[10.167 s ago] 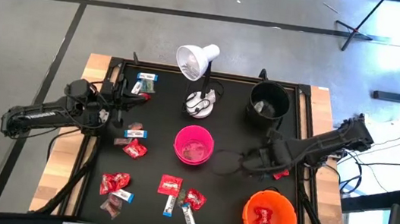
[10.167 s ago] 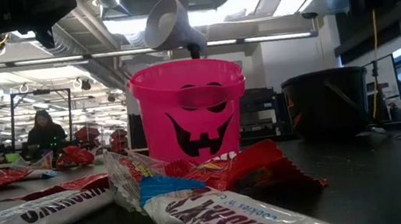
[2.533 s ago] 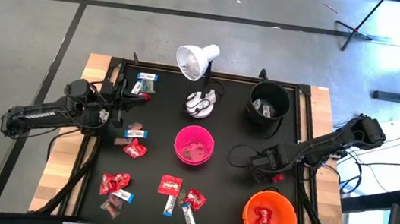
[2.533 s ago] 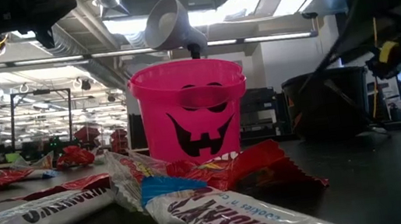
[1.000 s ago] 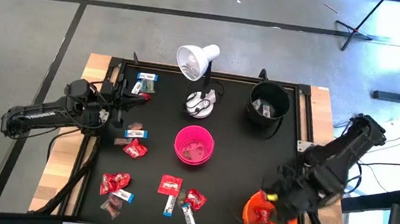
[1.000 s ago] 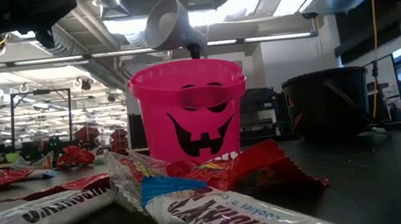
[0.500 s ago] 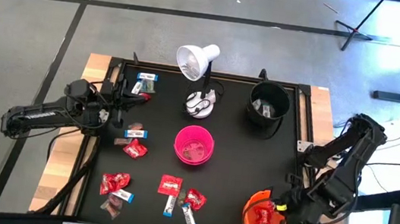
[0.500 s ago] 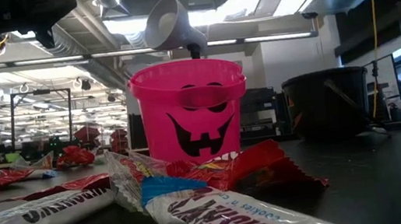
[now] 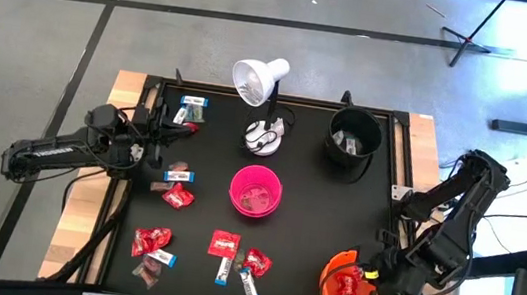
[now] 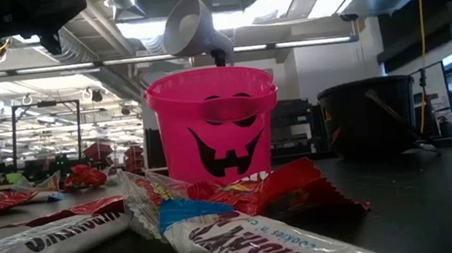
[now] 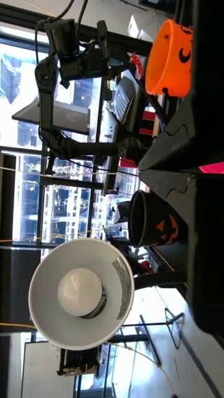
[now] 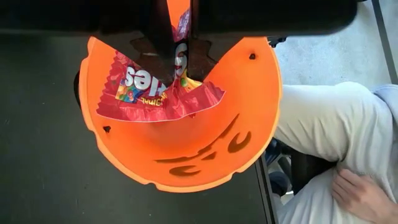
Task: Sort candy
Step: Put the red candy into the orange bucket
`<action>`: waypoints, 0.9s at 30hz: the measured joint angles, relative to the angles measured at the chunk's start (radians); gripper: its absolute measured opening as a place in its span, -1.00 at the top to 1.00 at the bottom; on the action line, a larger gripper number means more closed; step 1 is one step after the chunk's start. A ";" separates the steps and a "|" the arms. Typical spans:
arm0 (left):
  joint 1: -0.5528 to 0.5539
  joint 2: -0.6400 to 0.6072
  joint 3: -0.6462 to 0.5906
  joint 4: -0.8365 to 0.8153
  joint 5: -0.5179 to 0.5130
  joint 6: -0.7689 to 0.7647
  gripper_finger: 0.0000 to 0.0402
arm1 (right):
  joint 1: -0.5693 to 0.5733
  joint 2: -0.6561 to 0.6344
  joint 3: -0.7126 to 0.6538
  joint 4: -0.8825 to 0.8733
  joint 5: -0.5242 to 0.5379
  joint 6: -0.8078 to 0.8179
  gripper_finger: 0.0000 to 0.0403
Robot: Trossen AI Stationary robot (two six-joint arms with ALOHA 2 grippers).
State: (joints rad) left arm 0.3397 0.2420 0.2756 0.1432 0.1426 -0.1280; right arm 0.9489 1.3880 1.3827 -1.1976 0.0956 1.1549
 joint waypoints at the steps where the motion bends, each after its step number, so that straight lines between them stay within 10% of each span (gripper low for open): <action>1: 0.000 0.000 0.000 0.000 0.000 0.000 0.99 | 0.000 0.000 0.000 0.000 0.000 0.000 0.88; 27: 0.000 0.000 0.000 0.000 0.000 0.000 0.99 | 0.000 0.000 0.000 0.061 -0.078 -0.001 0.88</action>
State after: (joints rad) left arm 0.3397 0.2420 0.2753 0.1436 0.1425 -0.1280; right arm 0.9489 1.3880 1.3823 -1.1364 0.0176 1.1539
